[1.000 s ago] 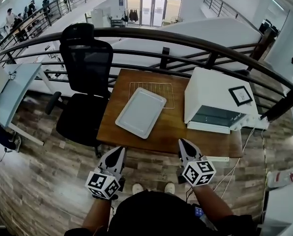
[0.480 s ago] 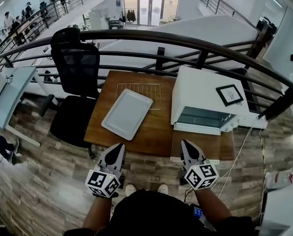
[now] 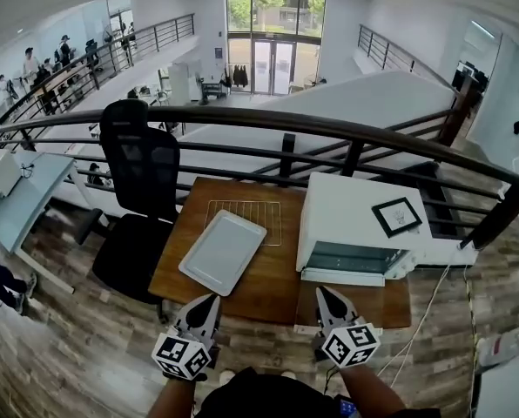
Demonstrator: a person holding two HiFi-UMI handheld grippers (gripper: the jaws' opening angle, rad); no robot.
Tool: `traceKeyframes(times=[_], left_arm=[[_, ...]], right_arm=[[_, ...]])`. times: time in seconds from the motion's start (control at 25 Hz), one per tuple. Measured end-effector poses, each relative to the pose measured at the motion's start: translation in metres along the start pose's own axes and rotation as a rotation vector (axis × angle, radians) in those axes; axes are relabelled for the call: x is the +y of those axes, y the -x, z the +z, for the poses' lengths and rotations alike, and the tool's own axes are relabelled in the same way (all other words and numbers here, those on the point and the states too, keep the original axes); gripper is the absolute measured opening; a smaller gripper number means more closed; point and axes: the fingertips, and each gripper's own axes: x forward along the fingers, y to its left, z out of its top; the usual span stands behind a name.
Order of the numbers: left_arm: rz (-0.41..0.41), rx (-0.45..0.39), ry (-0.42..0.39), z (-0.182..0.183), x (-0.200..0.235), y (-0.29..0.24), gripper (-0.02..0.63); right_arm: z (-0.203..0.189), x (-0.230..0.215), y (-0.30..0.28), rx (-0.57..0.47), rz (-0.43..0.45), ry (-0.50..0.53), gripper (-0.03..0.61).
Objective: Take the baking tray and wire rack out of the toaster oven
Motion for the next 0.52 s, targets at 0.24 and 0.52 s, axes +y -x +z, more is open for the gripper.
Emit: traceKeyframes(times=[0.24,0.52], left_arm=[[-0.017,-0.001,-0.016,-0.0023,-0.0037,-0.0069,0.012],[-0.013,0.01,-0.01,-0.0063,0.0012,-0.005,0.012]], right_arm=[[0.0022,-0.0011,-0.0036,-0.019,0.015,-0.005,-0.006],[-0.0032,-0.0021,-0.001,-0.006,0.018,-0.023,-0.006]])
